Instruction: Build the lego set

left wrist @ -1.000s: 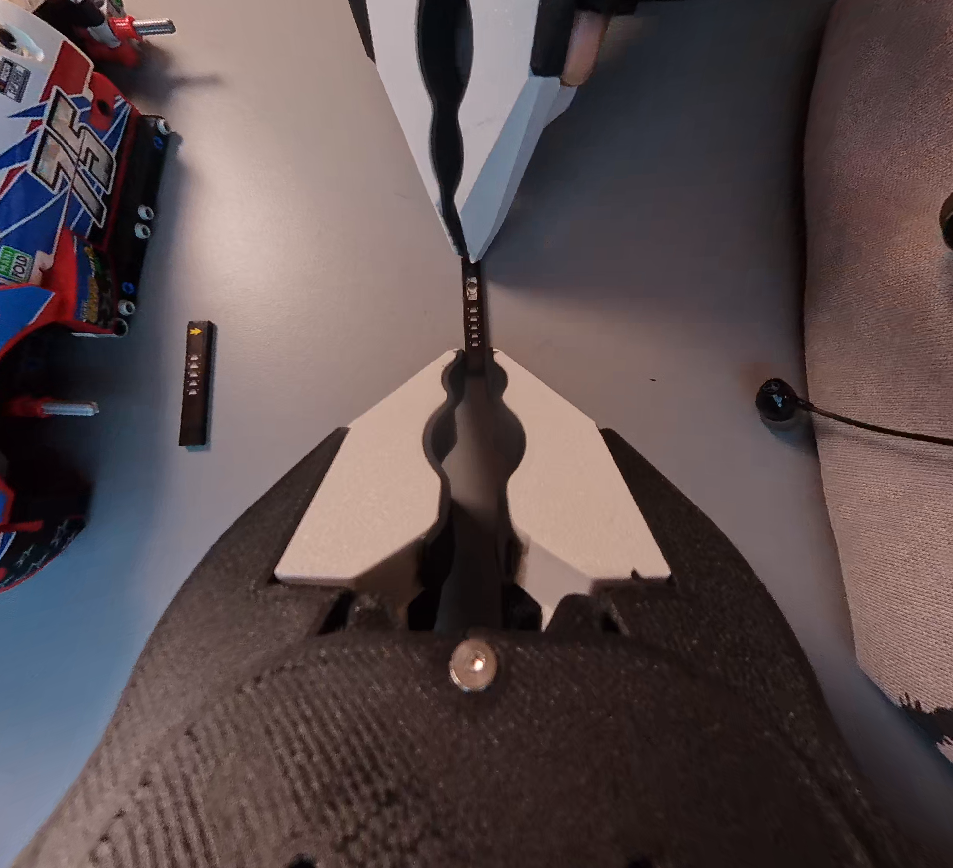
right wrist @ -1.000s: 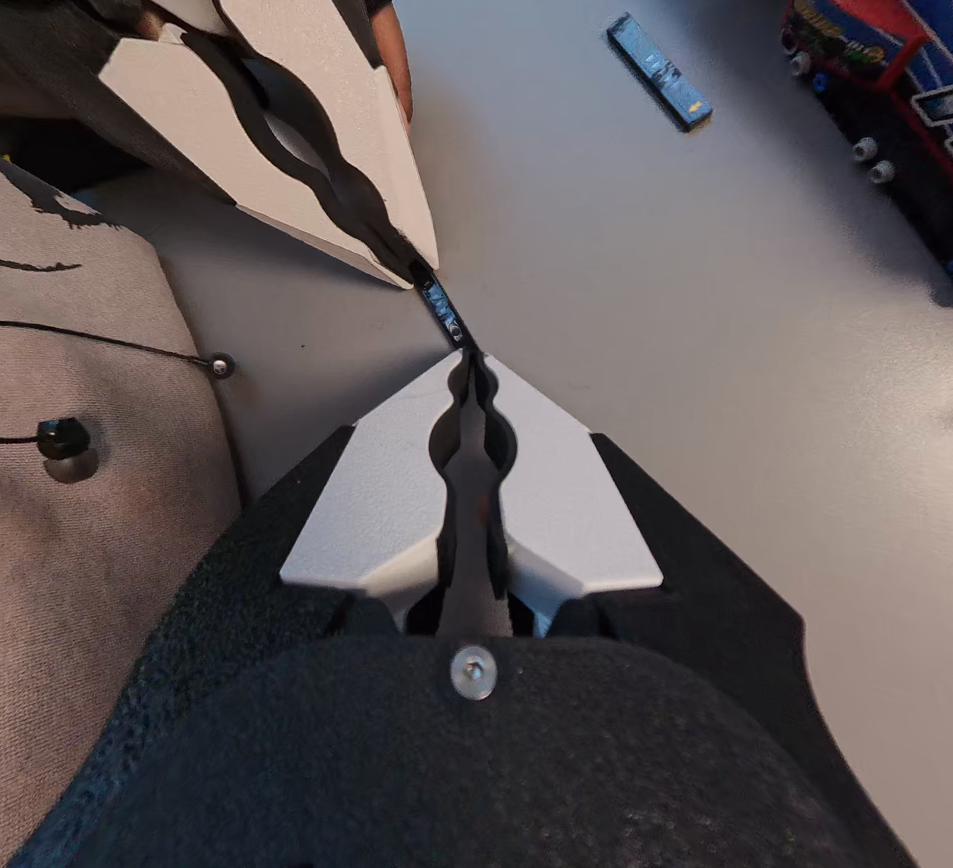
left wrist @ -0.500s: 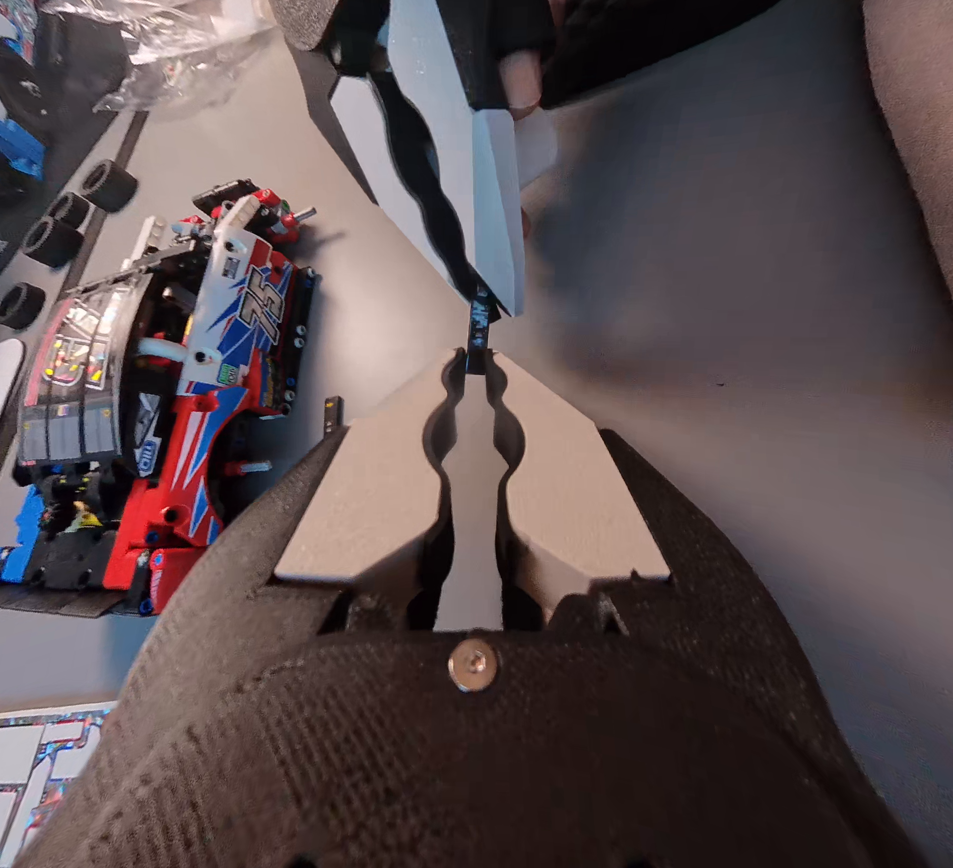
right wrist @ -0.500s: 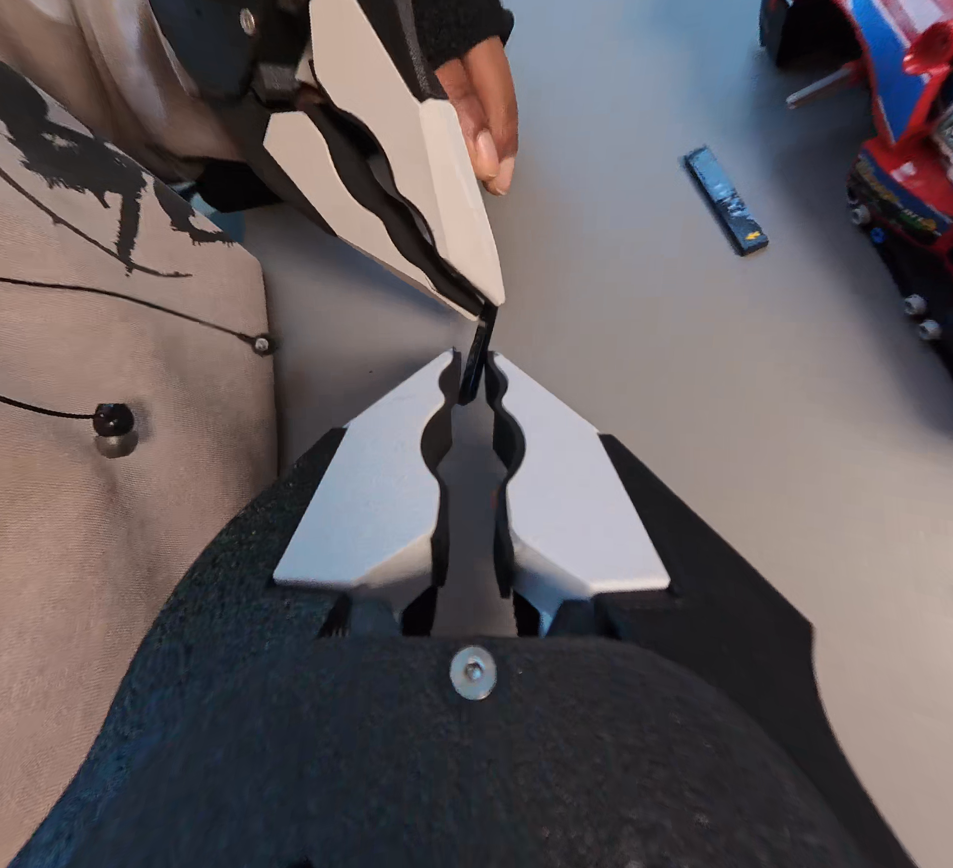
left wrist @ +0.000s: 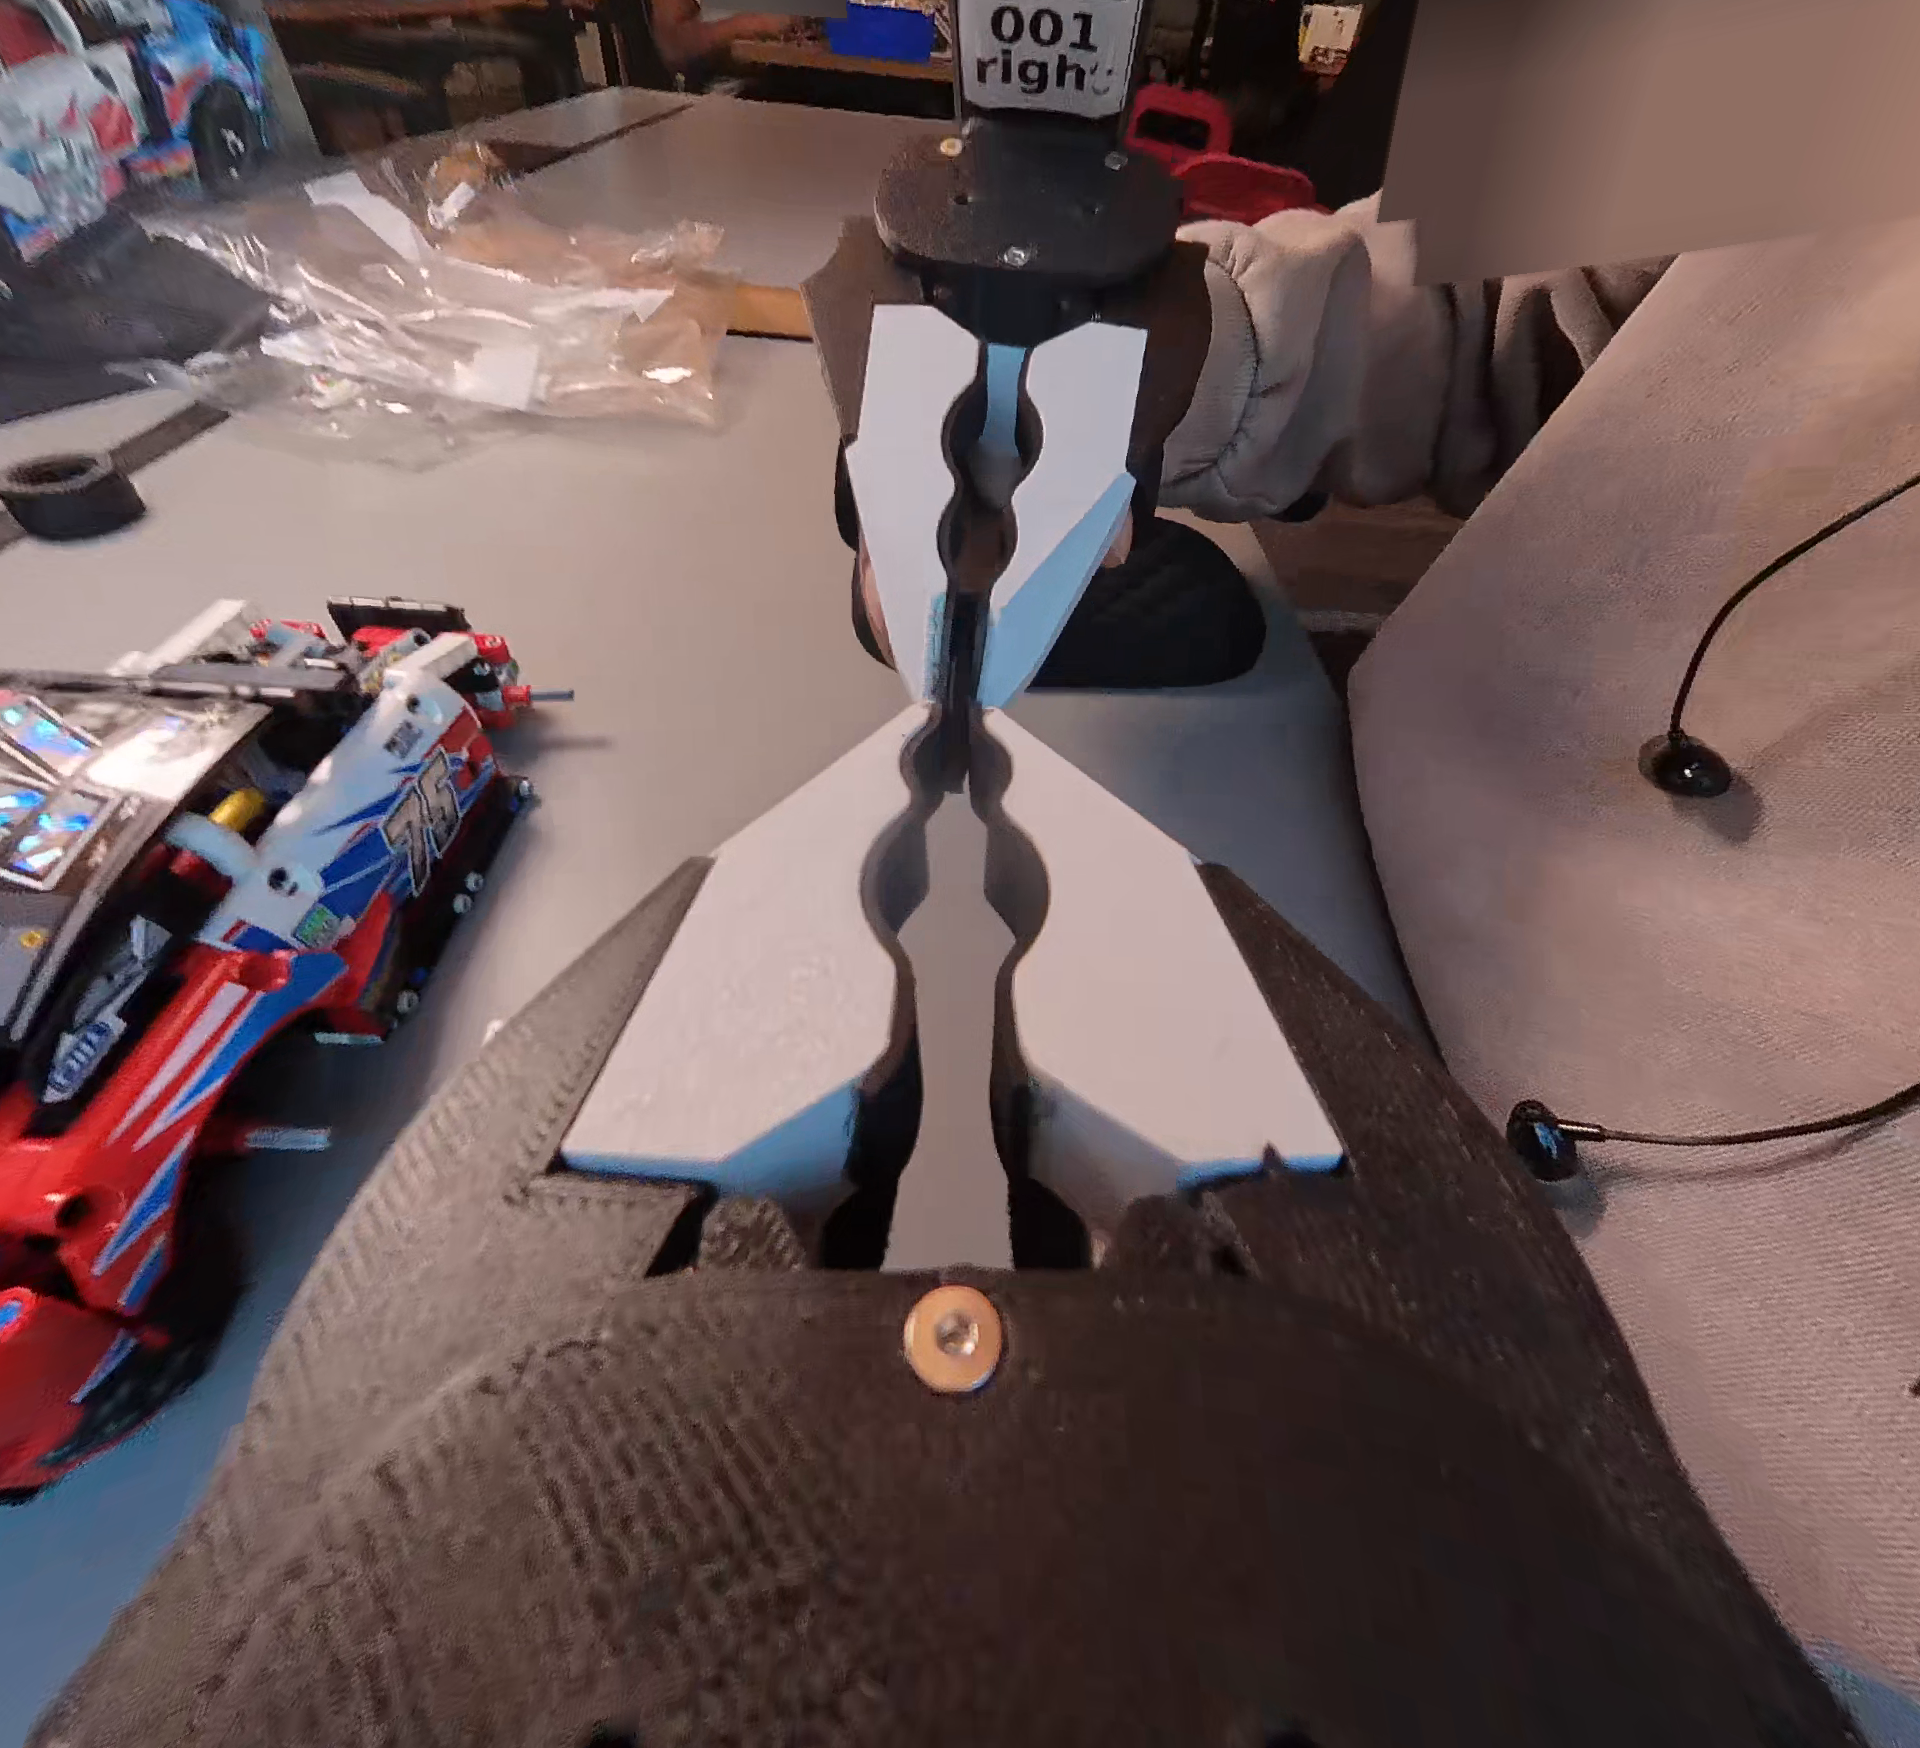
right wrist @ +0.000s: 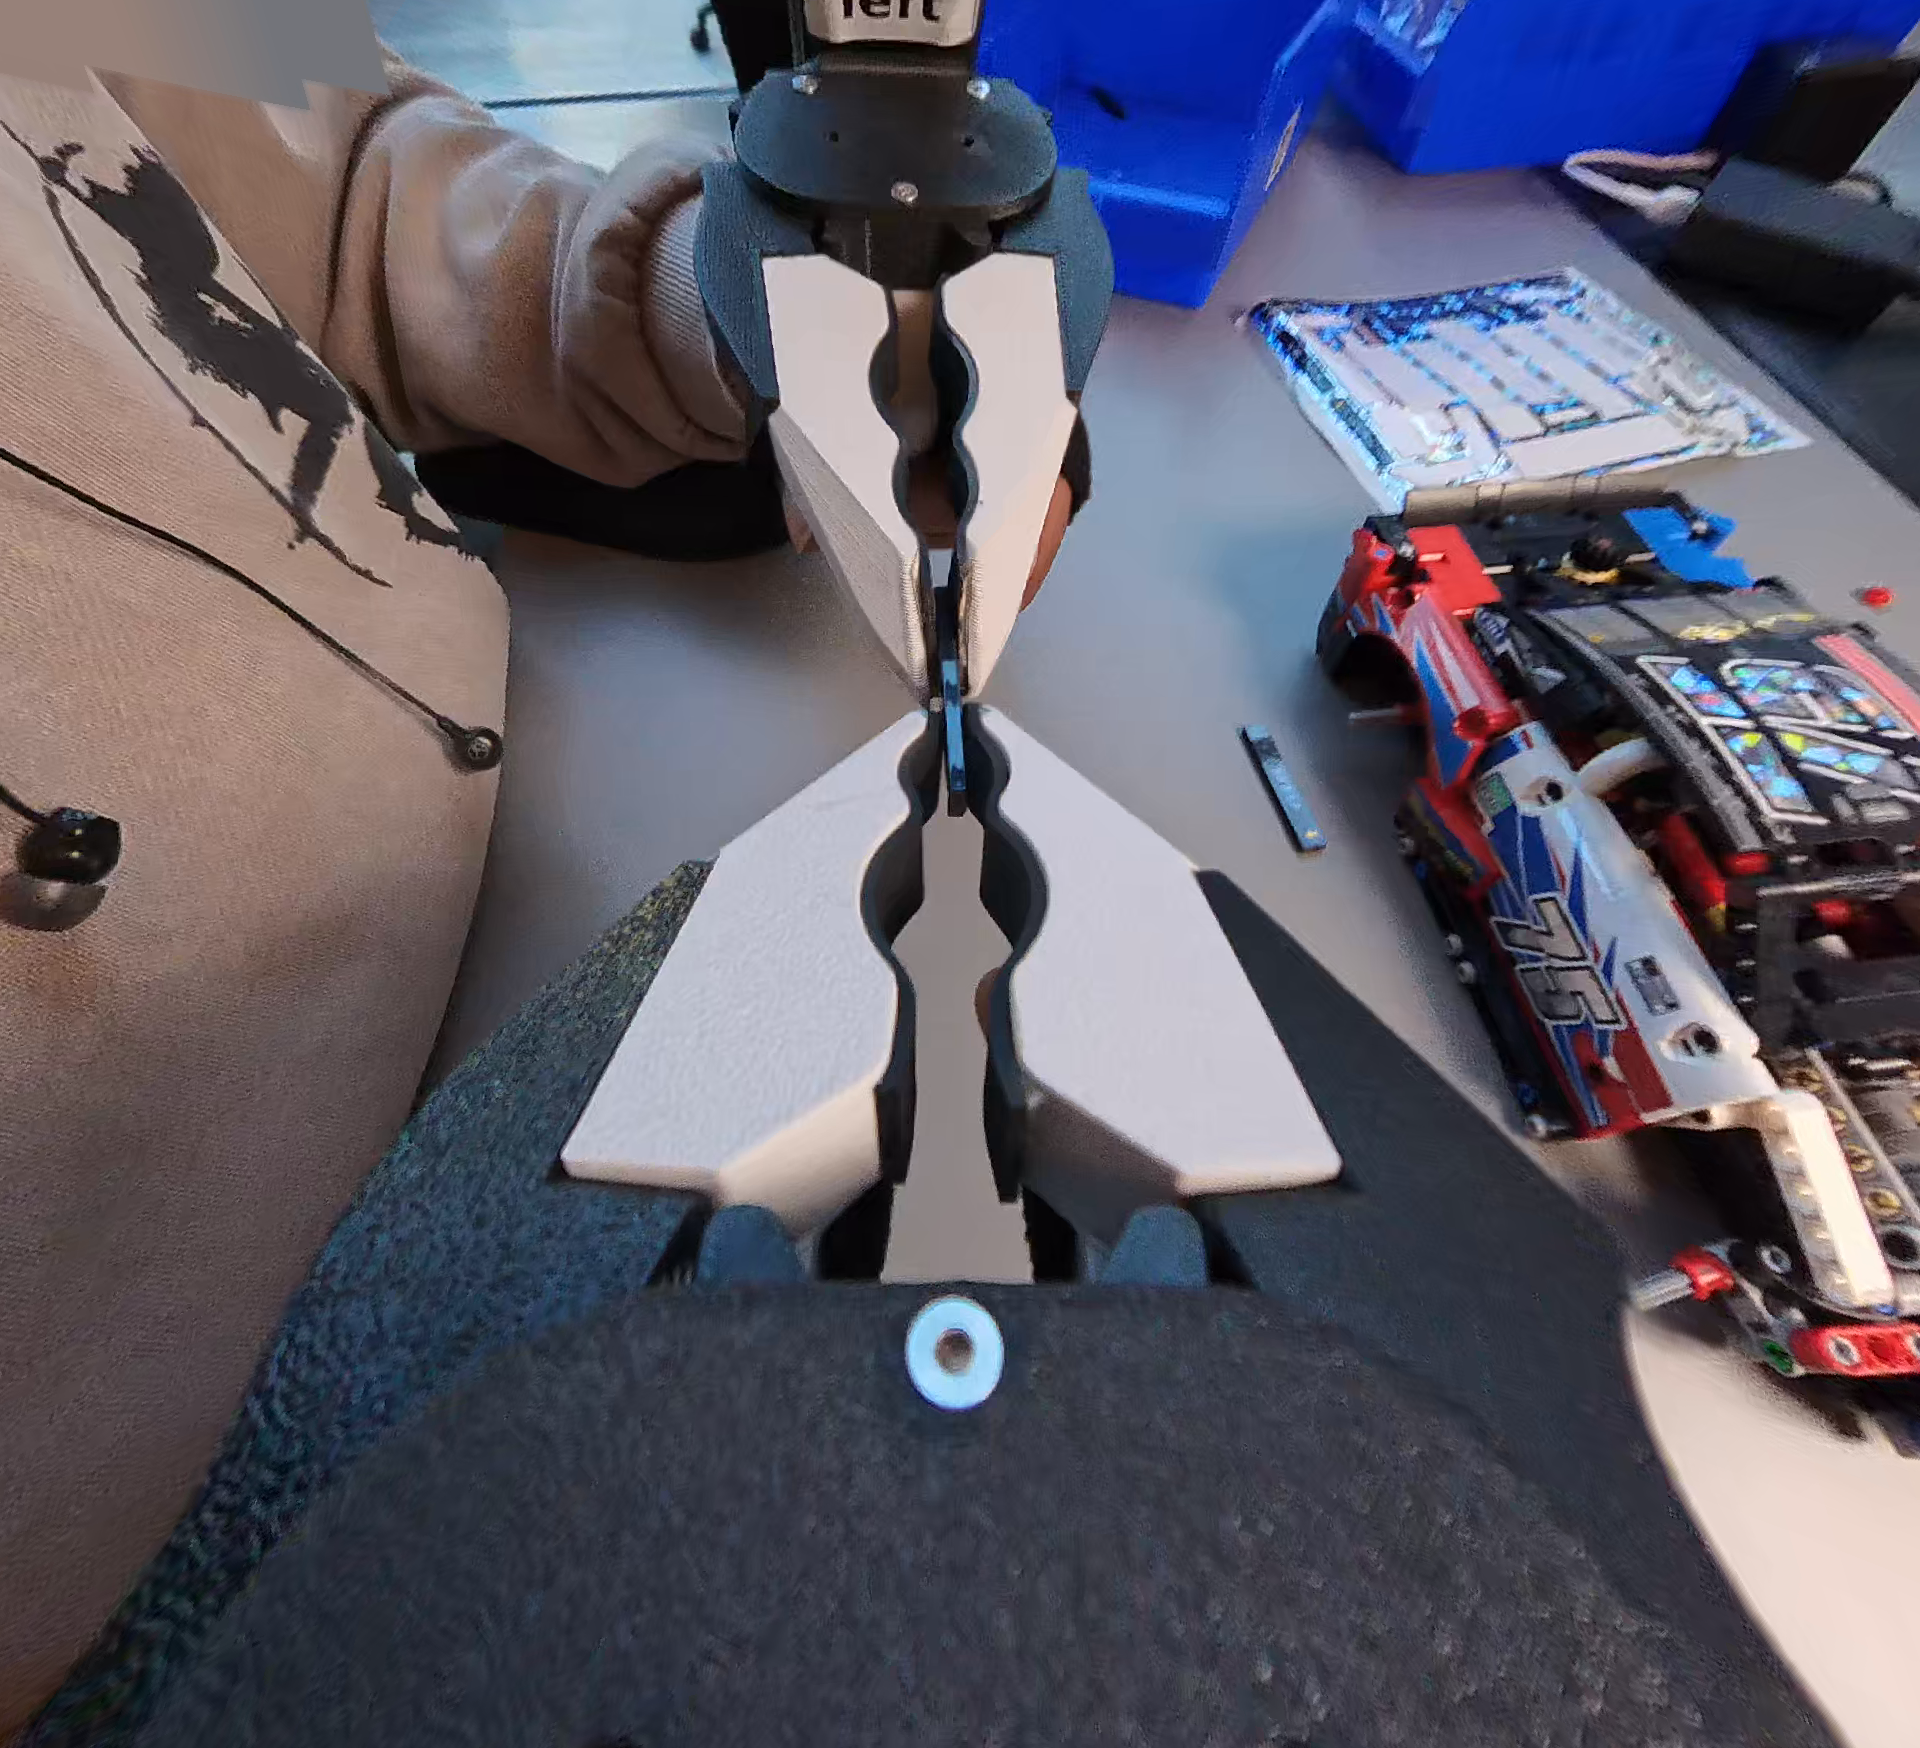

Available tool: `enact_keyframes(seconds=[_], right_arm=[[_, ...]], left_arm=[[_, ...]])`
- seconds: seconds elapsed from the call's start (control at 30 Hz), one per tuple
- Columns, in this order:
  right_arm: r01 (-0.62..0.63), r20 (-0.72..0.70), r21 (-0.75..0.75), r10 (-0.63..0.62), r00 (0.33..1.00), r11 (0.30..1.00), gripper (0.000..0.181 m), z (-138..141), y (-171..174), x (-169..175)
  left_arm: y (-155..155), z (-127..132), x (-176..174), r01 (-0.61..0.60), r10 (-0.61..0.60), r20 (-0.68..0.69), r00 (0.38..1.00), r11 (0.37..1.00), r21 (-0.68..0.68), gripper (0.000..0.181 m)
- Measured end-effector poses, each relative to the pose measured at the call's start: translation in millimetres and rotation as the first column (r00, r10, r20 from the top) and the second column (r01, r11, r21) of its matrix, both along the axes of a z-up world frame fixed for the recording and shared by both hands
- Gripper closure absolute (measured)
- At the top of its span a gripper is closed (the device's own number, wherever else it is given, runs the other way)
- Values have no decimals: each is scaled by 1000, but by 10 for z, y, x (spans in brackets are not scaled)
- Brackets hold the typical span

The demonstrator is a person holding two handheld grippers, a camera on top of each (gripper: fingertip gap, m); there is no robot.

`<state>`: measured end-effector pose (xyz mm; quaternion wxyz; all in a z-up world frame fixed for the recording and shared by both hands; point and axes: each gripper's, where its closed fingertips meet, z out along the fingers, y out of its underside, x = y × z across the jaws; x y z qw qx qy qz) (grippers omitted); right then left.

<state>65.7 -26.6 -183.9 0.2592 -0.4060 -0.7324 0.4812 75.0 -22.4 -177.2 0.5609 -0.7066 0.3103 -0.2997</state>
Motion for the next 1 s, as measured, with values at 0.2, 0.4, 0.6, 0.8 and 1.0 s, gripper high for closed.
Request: enact_keyframes(seconds=[0.2, 0.4, 0.6, 0.8, 1.0], right_arm=[[24, -153, 57, -15, 988, 998, 168, 194, -51, 68], [-6, -153, 47, 13, 988, 999, 173, 202, -88, 46], [-66, -118, -49, 60, 991, 997, 181, 202, -100, 5], [-77, -104, -158, 61, 993, 984, 181, 234, -18, -23], [-42, -123, -168, 21, 992, 985, 171, 230, 21, -93]], left_arm=[[-49, 142, 49, -23, 30, -61, 998, 993, 115, 181], [-73, 134, 47, -23, 40, -112, 993, 990, 142, 181], [-100, 131, -14, -7, 14, -63, 998, 995, 103, 180], [-71, 184, -108, 4, -4, 103, 995, 1000, 8, 180], [-18, 195, -170, -35, 35, 121, 992, 999, -6, 180]])
